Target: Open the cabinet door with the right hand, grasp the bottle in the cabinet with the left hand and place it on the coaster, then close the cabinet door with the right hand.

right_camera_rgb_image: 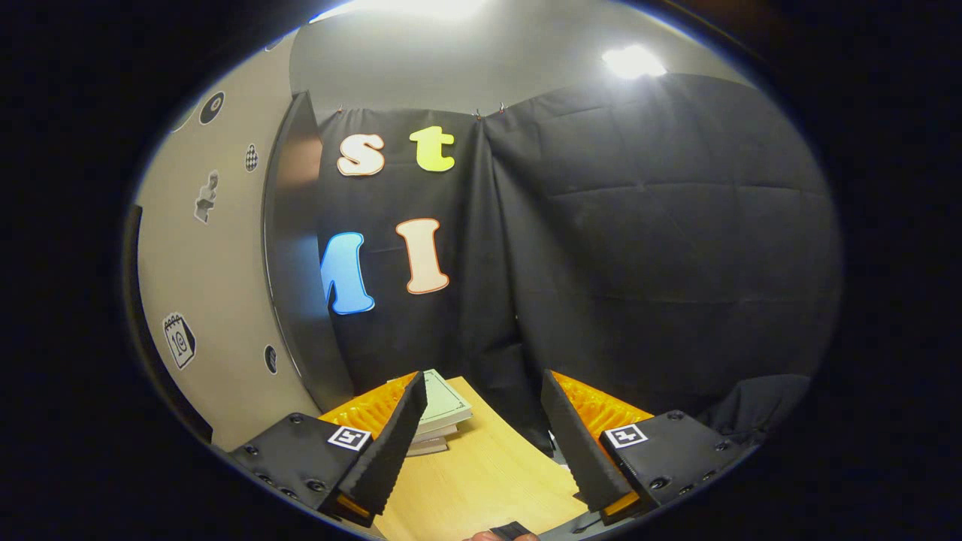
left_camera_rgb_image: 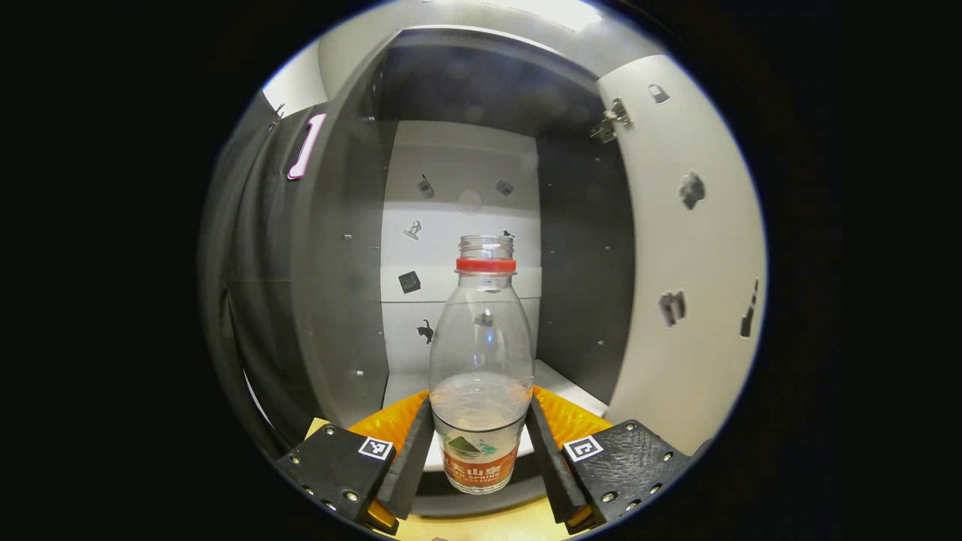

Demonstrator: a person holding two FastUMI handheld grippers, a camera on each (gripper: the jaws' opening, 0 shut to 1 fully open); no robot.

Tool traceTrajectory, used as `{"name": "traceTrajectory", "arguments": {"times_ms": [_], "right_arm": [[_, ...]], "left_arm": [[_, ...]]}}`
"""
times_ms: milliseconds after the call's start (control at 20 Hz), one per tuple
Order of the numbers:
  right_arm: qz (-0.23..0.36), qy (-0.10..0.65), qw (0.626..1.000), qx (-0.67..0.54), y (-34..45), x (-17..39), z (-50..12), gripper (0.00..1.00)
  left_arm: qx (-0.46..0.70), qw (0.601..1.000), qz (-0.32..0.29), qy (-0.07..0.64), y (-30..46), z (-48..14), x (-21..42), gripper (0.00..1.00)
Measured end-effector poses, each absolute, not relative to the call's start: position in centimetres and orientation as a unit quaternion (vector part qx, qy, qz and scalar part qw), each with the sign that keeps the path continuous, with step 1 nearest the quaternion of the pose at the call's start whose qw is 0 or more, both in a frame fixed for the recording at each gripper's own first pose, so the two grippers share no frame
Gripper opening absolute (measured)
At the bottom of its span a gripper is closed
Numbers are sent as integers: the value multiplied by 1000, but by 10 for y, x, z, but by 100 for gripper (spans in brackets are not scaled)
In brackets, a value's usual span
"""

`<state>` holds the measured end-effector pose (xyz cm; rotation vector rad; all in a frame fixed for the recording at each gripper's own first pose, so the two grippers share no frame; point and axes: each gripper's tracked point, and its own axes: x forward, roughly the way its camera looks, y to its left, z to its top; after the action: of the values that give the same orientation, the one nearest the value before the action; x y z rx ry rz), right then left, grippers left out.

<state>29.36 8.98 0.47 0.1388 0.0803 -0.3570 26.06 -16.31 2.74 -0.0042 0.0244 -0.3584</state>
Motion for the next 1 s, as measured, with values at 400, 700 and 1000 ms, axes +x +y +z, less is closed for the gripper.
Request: {"name": "traceTrajectory", "arguments": {"times_ms": [400,700,1000], "right_arm": [[-183,37,981,44,103,256,-21,97],[-178,20,984,26,112,220,-29,97],[-153,39,987,10,132,209,-45,97]], "left_arm": [[17,985,-165,41,-124,-41,170,65],[13,985,-156,65,-107,-109,118,65],[4,986,-137,99,-80,-198,85,63]]}}
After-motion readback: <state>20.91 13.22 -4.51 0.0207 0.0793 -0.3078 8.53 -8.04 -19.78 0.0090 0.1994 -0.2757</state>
